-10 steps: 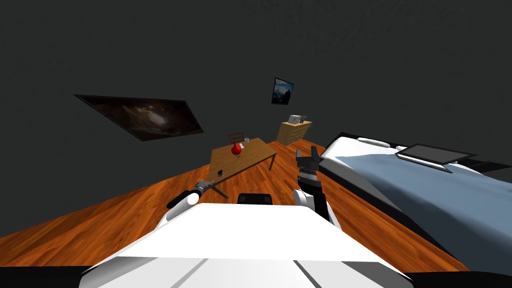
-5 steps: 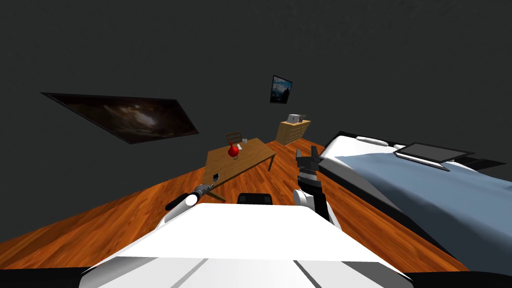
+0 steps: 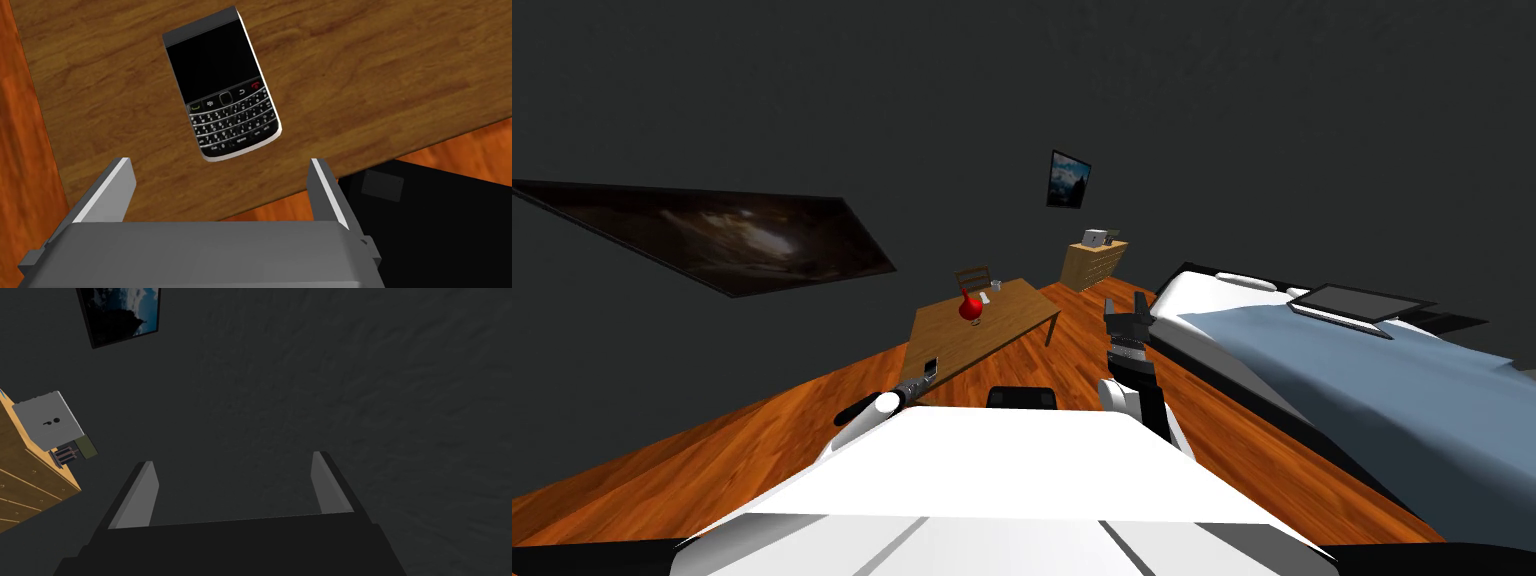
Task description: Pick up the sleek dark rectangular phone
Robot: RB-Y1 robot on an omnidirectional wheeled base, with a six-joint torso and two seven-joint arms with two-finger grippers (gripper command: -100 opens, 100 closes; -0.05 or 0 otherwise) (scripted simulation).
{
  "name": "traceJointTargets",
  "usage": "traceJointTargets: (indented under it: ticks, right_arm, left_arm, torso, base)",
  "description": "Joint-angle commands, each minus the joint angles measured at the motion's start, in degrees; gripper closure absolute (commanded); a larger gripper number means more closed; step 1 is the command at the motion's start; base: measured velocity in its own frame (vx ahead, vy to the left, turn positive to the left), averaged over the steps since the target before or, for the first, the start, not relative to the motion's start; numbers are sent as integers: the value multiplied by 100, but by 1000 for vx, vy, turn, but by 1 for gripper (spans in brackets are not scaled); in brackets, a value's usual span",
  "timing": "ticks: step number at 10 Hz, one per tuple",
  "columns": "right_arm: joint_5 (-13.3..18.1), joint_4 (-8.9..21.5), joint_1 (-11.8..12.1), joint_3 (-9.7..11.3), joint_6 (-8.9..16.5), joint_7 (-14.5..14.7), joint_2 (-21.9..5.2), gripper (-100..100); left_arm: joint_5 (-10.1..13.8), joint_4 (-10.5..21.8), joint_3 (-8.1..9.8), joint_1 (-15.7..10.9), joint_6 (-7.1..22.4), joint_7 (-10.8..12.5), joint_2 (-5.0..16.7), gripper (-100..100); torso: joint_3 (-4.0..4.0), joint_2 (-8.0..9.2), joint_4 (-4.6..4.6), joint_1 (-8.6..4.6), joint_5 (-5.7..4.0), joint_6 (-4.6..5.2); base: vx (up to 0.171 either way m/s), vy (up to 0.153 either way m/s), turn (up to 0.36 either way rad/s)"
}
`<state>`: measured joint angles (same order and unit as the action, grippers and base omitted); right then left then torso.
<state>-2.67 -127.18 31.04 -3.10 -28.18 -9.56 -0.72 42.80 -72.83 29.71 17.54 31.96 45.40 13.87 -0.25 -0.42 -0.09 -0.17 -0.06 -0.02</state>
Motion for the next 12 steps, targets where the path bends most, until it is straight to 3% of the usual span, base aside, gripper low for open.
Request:
traceJointTargets:
  ticks: [1,7,8,9,10,12]
  right_arm:
    - [0,0,0,0,0,0,0,0]
    - [0,0,-1,0,0,0,0,0]
    - [0,0,-1,0,0,0,0,0]
    - [0,0,-1,0,0,0,0,0]
    - [0,0,-1,0,0,0,0,0]
    - [0,0,-1,-1,0,0,-1,0]
  left_arm:
    - [135,237,79,-35,69,66,74,-100]
    - [350,823,376,-143,414,422,324,-100]
    - [393,804,343,-144,356,325,331,-100]
    - [402,822,349,-146,368,332,338,0]
    - [346,993,295,-249,178,243,210,-100]
    - [291,1167,242,-353,-11,155,83,-100]
  torso:
    - [0,0,0,0,0,0]
    - [15,27,6,12,3,0]
    - [14,25,5,14,3,0]
    - [19,33,7,15,3,0]
    - [23,41,9,15,3,-1]
    - [20,35,8,44,9,0]
  base:
    - [91,-34,-37]
    - [70,-16,-32]
    - [28,0,-2]
    - [0,0,0]
    - [21,54,45]
    - [32,90,25]
